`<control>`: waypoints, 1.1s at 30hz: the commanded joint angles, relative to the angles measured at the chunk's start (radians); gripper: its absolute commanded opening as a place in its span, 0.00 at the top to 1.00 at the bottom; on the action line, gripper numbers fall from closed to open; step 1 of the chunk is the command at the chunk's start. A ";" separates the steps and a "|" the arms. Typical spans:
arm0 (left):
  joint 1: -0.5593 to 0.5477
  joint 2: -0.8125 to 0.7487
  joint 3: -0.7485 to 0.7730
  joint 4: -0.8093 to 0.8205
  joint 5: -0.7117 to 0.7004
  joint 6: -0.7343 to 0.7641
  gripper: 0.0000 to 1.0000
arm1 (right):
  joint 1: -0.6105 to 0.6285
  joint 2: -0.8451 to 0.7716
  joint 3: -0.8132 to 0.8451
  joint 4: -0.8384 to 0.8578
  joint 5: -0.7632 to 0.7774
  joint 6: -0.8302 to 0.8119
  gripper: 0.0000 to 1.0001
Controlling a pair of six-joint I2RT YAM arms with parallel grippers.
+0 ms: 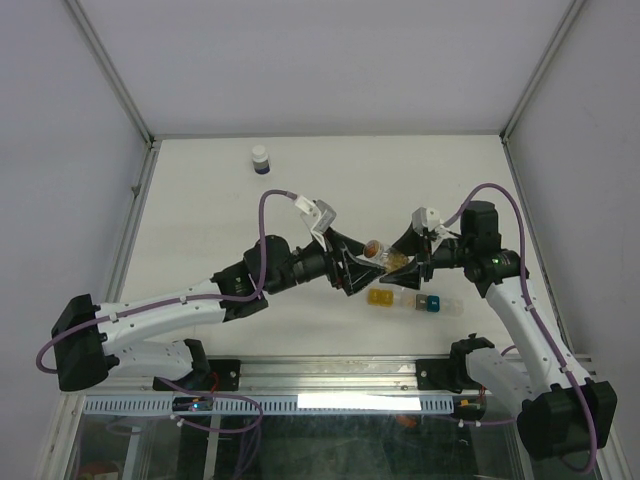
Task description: Sort the pills into containers
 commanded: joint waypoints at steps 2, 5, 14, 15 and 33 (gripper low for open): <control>0.017 0.040 0.081 0.017 0.035 0.001 0.27 | -0.005 0.000 0.014 -0.004 -0.031 -0.027 1.00; 0.025 0.055 0.093 0.005 0.023 -0.011 0.34 | -0.005 0.001 0.016 -0.012 -0.030 -0.034 1.00; 0.044 0.082 0.110 -0.010 0.048 -0.042 0.73 | -0.005 0.011 0.021 -0.031 -0.026 -0.050 1.00; 0.047 0.083 0.111 -0.010 0.057 -0.040 0.82 | -0.004 0.011 0.021 -0.031 -0.022 -0.049 1.00; 0.054 0.109 0.119 -0.067 -0.082 -0.141 1.00 | -0.009 -0.001 -0.005 0.128 0.064 0.127 0.14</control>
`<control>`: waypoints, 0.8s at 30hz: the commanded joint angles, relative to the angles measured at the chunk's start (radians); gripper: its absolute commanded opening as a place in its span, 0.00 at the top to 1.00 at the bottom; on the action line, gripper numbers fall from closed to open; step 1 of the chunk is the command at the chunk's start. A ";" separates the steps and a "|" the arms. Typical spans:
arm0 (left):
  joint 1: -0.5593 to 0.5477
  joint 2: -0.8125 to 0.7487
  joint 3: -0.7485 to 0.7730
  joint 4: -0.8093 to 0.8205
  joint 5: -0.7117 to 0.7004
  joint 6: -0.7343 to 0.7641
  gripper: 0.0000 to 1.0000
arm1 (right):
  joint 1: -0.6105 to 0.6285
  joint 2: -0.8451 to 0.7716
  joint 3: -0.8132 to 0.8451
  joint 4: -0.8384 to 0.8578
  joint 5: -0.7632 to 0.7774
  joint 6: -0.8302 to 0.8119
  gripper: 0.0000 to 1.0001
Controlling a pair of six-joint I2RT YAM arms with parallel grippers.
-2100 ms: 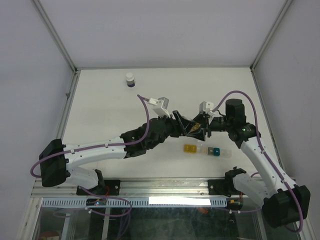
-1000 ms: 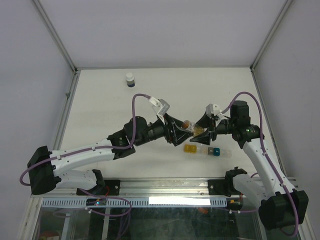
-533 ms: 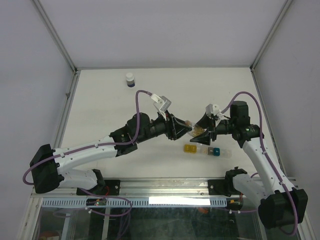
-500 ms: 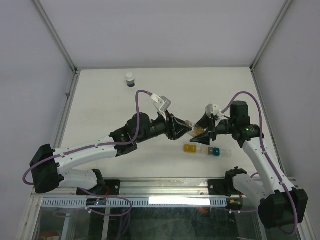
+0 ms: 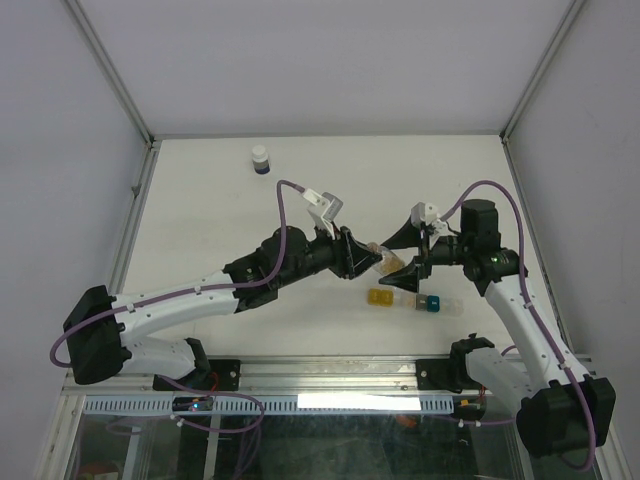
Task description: Sort the pills into containers
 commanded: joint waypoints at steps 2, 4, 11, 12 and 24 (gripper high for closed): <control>0.009 0.011 0.061 0.033 -0.030 -0.030 1.00 | 0.006 -0.013 -0.005 0.105 0.017 0.085 0.19; 0.009 0.015 0.066 0.025 -0.036 -0.033 1.00 | 0.011 -0.012 -0.005 0.110 0.019 0.092 0.23; 0.009 0.022 0.075 0.029 -0.038 -0.045 1.00 | 0.048 0.004 -0.010 0.116 0.059 0.091 0.28; 0.009 0.024 0.075 0.029 -0.038 -0.047 1.00 | 0.054 0.007 -0.012 0.114 0.065 0.087 0.28; 0.009 0.027 0.075 0.048 -0.015 -0.058 1.00 | 0.074 0.011 0.007 0.061 0.064 0.032 0.79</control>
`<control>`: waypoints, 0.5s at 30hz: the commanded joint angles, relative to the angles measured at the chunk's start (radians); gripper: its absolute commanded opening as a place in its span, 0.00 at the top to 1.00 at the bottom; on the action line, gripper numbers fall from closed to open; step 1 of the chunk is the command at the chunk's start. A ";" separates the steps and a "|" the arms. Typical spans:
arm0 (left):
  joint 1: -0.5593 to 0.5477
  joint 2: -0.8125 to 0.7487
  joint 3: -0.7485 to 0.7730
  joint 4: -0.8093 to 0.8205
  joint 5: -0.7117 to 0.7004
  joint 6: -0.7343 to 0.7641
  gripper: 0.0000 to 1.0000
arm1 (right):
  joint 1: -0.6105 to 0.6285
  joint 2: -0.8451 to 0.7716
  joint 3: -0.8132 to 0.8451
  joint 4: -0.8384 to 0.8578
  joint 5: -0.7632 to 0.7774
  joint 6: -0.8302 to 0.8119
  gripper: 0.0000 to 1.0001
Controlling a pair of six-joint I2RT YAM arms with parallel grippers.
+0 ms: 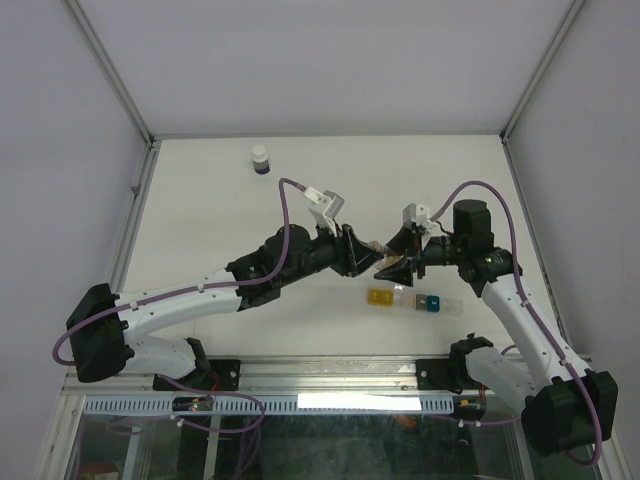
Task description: Sort the pills into containers
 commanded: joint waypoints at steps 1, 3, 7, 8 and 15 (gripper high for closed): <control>0.010 0.001 0.053 0.072 0.016 -0.021 1.00 | 0.008 0.000 0.027 -0.009 -0.019 -0.026 0.86; 0.014 -0.009 0.044 0.083 0.039 -0.009 0.76 | 0.007 0.004 0.038 -0.025 -0.034 -0.026 1.00; 0.048 -0.086 -0.002 0.149 0.186 0.079 0.15 | -0.019 0.009 0.043 -0.038 -0.098 -0.020 1.00; 0.058 -0.115 -0.029 0.162 0.208 0.111 0.03 | -0.027 0.010 0.043 -0.043 -0.119 -0.022 1.00; 0.167 -0.239 -0.144 0.281 0.465 0.331 0.01 | -0.086 0.001 0.048 -0.116 -0.189 -0.094 1.00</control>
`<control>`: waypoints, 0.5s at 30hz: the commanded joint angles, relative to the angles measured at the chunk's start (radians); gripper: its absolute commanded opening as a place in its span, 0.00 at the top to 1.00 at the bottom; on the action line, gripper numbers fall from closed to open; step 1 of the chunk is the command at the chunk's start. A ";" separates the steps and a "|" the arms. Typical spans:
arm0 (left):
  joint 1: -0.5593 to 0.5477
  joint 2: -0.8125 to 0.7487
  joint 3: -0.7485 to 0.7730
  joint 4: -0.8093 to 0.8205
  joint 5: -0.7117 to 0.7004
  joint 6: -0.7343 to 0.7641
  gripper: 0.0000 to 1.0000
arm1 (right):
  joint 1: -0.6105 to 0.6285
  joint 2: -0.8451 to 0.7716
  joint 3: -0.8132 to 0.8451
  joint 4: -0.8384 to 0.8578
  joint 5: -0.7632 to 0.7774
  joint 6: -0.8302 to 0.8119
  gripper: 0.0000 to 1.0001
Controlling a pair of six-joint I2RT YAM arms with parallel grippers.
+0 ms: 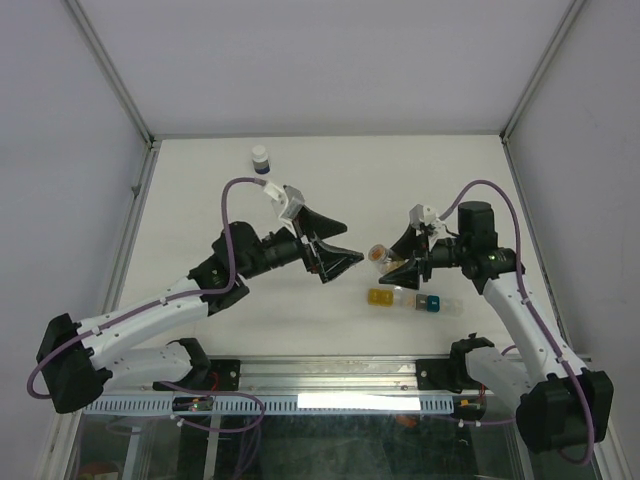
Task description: Sort the pills into containers
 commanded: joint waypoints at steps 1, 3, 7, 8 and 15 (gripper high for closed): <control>0.042 -0.042 -0.030 0.155 0.247 0.213 0.01 | -0.041 -0.012 0.049 -0.049 -0.075 -0.078 1.00; 0.043 -0.030 -0.035 0.191 0.289 0.271 0.01 | -0.051 -0.009 0.056 -0.085 -0.060 -0.122 1.00; 0.043 -0.001 -0.044 0.242 0.306 0.360 0.01 | -0.064 0.014 0.078 -0.172 -0.031 -0.222 1.00; 0.042 0.008 -0.055 0.264 0.320 0.376 0.01 | -0.066 0.018 0.082 -0.198 -0.024 -0.254 1.00; 0.047 0.112 -0.044 0.263 0.440 0.485 0.01 | -0.069 0.070 0.108 -0.340 0.045 -0.439 1.00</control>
